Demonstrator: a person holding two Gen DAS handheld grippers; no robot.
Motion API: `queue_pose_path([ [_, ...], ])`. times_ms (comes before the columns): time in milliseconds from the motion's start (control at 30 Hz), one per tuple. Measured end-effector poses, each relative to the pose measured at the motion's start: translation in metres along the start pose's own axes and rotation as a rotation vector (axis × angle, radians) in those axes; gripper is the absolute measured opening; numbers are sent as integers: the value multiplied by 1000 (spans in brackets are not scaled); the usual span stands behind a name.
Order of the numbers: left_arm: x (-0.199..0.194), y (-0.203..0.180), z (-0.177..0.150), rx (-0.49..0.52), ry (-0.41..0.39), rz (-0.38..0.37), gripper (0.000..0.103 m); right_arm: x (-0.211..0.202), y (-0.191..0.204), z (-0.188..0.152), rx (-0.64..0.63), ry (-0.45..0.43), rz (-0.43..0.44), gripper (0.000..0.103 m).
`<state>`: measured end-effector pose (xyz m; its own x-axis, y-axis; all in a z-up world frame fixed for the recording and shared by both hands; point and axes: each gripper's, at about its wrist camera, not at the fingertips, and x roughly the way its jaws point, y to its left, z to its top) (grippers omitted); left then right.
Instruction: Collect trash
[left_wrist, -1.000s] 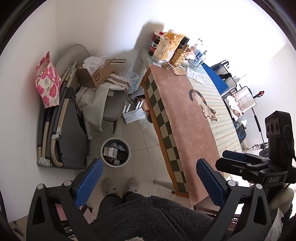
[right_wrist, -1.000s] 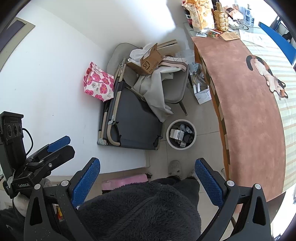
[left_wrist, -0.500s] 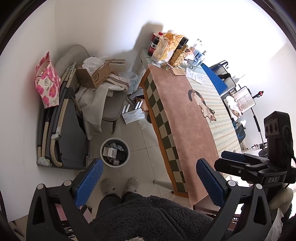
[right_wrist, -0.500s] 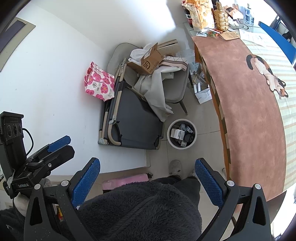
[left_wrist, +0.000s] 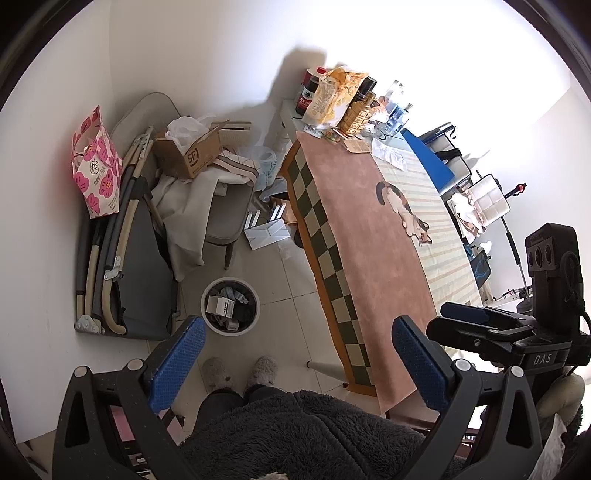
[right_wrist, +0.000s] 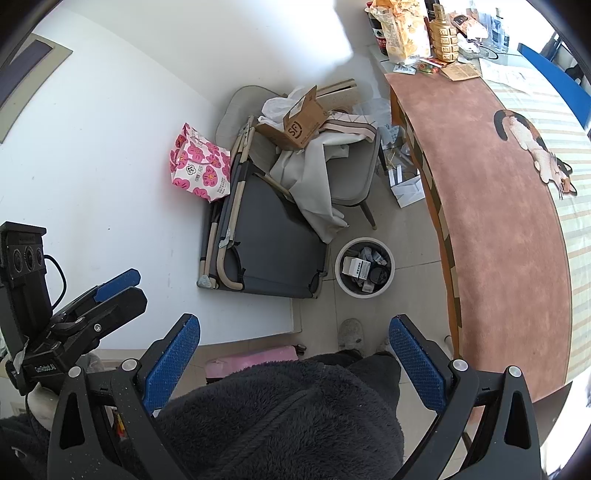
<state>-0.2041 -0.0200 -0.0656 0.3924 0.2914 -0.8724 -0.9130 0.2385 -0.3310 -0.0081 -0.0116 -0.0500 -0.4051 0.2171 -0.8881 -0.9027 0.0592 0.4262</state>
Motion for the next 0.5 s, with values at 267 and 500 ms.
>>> queue_pose_path([
  [267, 0, 1, 3, 4, 1, -1, 103, 1, 6, 2, -1, 1, 2, 103],
  [500, -4, -1, 8, 7, -7, -9, 103, 1, 8, 3, 1, -1, 5, 103],
])
